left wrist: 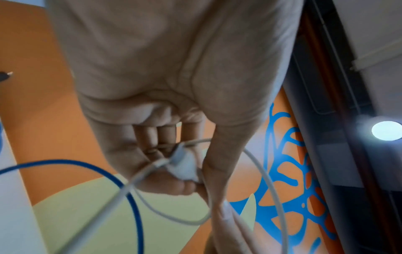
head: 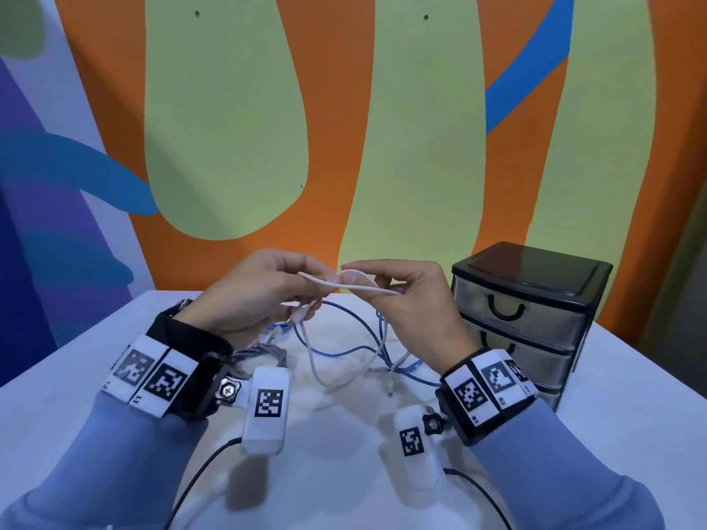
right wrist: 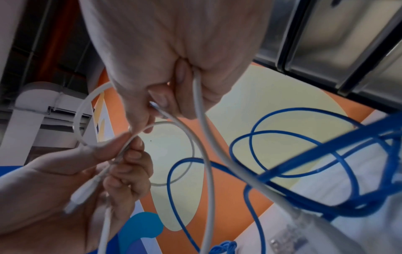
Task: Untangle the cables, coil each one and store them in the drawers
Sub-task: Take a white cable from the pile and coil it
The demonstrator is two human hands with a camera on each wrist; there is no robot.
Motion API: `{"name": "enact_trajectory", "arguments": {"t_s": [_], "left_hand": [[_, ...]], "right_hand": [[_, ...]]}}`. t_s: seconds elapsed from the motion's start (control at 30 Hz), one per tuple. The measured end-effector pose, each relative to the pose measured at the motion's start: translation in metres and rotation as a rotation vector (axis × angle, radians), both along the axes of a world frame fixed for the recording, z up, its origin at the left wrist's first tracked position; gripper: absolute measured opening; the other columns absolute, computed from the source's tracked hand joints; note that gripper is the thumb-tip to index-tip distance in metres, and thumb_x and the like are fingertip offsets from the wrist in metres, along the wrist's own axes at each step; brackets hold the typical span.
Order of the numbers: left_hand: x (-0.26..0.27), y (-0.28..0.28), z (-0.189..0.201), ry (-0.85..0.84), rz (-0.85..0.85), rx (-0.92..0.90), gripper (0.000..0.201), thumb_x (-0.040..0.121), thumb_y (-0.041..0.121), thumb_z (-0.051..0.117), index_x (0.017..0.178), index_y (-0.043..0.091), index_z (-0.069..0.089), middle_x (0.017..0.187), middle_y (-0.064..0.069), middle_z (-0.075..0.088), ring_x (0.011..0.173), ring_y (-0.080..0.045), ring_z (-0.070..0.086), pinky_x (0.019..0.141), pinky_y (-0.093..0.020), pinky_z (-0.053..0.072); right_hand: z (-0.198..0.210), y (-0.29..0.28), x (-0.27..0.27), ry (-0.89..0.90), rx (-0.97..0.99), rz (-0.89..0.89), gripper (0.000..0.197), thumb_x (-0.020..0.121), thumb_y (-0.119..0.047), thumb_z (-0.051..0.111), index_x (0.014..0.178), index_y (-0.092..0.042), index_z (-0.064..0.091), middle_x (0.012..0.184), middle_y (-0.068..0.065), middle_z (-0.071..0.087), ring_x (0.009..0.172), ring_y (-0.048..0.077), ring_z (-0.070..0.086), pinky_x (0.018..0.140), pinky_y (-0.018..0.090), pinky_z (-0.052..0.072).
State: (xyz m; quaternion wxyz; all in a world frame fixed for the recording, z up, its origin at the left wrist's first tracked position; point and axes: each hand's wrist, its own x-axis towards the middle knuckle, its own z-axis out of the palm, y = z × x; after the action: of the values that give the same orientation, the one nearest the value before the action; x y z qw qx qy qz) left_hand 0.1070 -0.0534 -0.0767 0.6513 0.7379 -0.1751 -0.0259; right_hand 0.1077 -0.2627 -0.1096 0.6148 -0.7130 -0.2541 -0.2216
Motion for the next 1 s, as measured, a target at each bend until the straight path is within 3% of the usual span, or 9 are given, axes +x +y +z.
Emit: {"name": "enact_trajectory", "arguments": {"t_s": [0.1, 0.17, 0.27, 0.33, 0.43, 0.6, 0.77, 0.9, 1.0], "left_hand": [[0.001, -0.002, 0.0, 0.005, 0.05, -0.038, 0.01, 0.08, 0.004, 0.084, 0.086, 0.006, 0.077, 0.077, -0.011, 0.065, 0.068, -0.017, 0.059, 0.062, -0.023, 0.054], [0.0, -0.009, 0.0, -0.025, 0.079, -0.072, 0.003, 0.091, 0.005, 0.078, 0.092, 0.005, 0.075, 0.077, -0.008, 0.068, 0.068, -0.014, 0.062, 0.064, -0.024, 0.057], [0.0, -0.013, -0.001, -0.102, 0.151, -0.165, 0.006, 0.094, 0.006, 0.075, 0.098, 0.004, 0.072, 0.075, -0.007, 0.068, 0.063, -0.014, 0.06, 0.064, -0.024, 0.057], [0.004, -0.007, 0.001, -0.196, 0.239, -0.184, 0.006, 0.093, 0.003, 0.076, 0.098, 0.003, 0.073, 0.075, -0.008, 0.068, 0.063, -0.017, 0.057, 0.065, -0.027, 0.053], [0.011, 0.005, 0.003, -0.268, 0.35, -0.181, 0.009, 0.09, -0.003, 0.077, 0.097, 0.002, 0.076, 0.074, -0.006, 0.068, 0.063, -0.017, 0.054, 0.064, -0.029, 0.045], [0.011, -0.001, -0.001, -0.468, 0.555, 0.067, 0.017, 0.089, -0.002, 0.072, 0.083, 0.013, 0.076, 0.066, 0.006, 0.066, 0.057, -0.007, 0.055, 0.055, -0.015, 0.046], [0.01, 0.003, -0.005, -0.533, 0.683, 0.25, 0.011, 0.086, 0.02, 0.085, 0.079, 0.024, 0.078, 0.065, 0.007, 0.071, 0.064, -0.013, 0.072, 0.07, -0.039, 0.063], [0.005, 0.004, -0.005, -0.434, 0.521, 0.219, 0.022, 0.087, 0.035, 0.087, 0.076, 0.017, 0.08, 0.062, -0.003, 0.07, 0.055, -0.021, 0.066, 0.063, -0.036, 0.058], [0.002, 0.004, 0.0, -0.2, 0.337, 0.086, 0.027, 0.084, 0.032, 0.088, 0.077, 0.008, 0.079, 0.073, -0.01, 0.07, 0.068, -0.02, 0.059, 0.071, -0.036, 0.049]], "right_hand": [[0.0, 0.002, 0.0, -0.017, -0.011, 0.056, 0.01, 0.091, -0.03, 0.081, 0.1, -0.029, 0.085, 0.091, 0.028, 0.071, 0.071, 0.029, 0.046, 0.067, 0.039, 0.043], [0.001, 0.0, 0.0, 0.01, 0.004, 0.05, 0.01, 0.092, -0.026, 0.081, 0.1, -0.025, 0.086, 0.089, 0.015, 0.078, 0.074, 0.032, 0.057, 0.07, 0.044, 0.05], [0.001, -0.005, 0.001, 0.106, 0.0, 0.082, 0.013, 0.095, -0.021, 0.076, 0.102, -0.014, 0.084, 0.06, -0.01, 0.063, 0.057, 0.011, 0.045, 0.054, 0.021, 0.039], [0.002, -0.007, 0.001, 0.162, -0.01, 0.126, 0.015, 0.097, -0.02, 0.073, 0.105, -0.012, 0.083, 0.053, -0.009, 0.046, 0.052, 0.011, 0.035, 0.05, 0.016, 0.032], [0.005, -0.01, -0.001, 0.186, -0.021, 0.117, 0.014, 0.098, -0.022, 0.072, 0.102, -0.016, 0.084, 0.057, -0.005, 0.041, 0.051, 0.011, 0.027, 0.049, 0.015, 0.026], [0.012, -0.018, -0.005, 0.241, -0.037, 0.091, 0.014, 0.095, -0.021, 0.076, 0.096, -0.01, 0.083, 0.05, -0.01, 0.039, 0.048, 0.008, 0.027, 0.047, 0.014, 0.026], [0.015, -0.02, -0.012, 0.304, -0.13, 0.226, 0.016, 0.092, -0.025, 0.077, 0.099, -0.012, 0.084, 0.061, 0.003, 0.029, 0.052, 0.016, 0.021, 0.048, 0.022, 0.019], [0.015, -0.015, -0.011, 0.198, -0.034, 0.182, 0.017, 0.098, -0.023, 0.07, 0.099, -0.011, 0.084, 0.05, 0.005, 0.042, 0.047, 0.02, 0.032, 0.049, 0.015, 0.027], [0.016, -0.015, -0.006, 0.167, 0.061, 0.082, 0.019, 0.102, -0.023, 0.064, 0.098, -0.015, 0.081, 0.052, 0.003, 0.053, 0.059, 0.03, 0.04, 0.052, 0.012, 0.032]]}}
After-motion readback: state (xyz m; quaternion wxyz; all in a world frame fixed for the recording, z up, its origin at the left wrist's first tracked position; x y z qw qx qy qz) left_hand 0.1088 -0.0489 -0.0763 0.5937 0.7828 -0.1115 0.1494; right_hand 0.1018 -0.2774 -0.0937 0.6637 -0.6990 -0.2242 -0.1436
